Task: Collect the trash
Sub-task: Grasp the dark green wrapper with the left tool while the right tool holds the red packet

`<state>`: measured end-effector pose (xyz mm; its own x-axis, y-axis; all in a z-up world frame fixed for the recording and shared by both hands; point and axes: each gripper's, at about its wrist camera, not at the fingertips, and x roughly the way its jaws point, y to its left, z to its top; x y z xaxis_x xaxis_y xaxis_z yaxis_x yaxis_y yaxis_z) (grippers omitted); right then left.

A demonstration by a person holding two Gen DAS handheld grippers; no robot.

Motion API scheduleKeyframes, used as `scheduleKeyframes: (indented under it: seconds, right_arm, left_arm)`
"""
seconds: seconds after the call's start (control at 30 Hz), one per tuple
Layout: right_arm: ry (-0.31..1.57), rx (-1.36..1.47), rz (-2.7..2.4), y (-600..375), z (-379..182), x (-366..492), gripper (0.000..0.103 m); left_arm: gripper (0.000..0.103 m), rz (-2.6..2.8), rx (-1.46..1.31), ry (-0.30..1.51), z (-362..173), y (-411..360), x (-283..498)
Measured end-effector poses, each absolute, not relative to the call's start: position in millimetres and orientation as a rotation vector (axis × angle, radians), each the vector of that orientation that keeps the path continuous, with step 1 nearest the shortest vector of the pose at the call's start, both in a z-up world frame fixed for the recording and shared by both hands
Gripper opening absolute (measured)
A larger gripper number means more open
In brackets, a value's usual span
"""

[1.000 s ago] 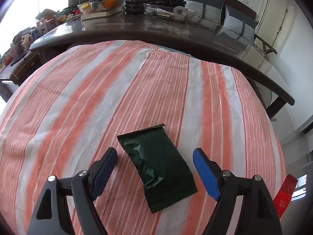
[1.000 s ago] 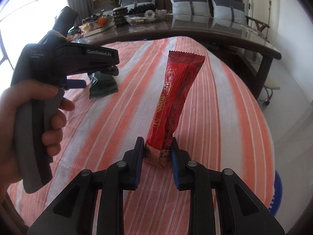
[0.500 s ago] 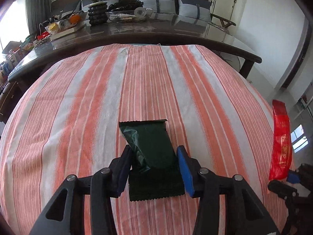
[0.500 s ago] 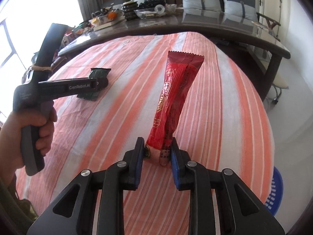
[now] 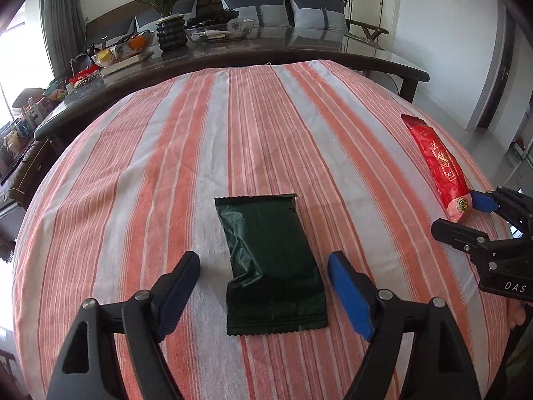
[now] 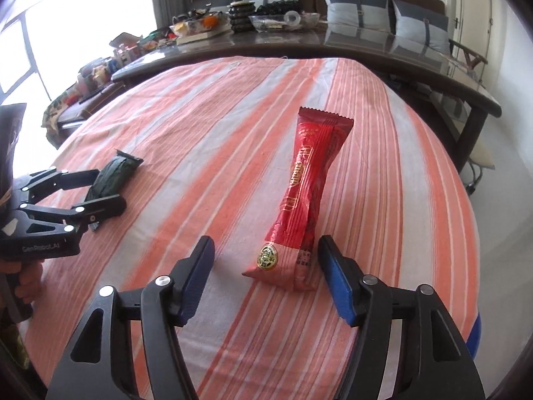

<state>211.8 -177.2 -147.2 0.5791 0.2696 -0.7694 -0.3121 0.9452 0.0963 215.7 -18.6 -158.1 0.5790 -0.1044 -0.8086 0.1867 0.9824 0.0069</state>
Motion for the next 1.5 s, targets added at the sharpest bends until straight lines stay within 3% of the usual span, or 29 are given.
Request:
scheduleKeyframes:
  seconds: [0.43,1.23,1.5]
  right_arm:
    - [0.904,-0.111,0.283,-171.0,-149.5,215.3,0.085]
    - [0.914,-0.093,0.292,-176.2,-150.3,213.9,0.092]
    - [0.981,0.083,0.336,-199.1,-124.8,238.4,0.089]
  left_arm:
    - [0.092,-0.162,0.081,0.945,-160.0,-13.5,219.9]
    - [0.091,-0.271,-0.014,0.938,-153.6,10.0,208.5]
    - [0.091,-0.242,0.027,0.955,-151.5,-6.7,219.9]
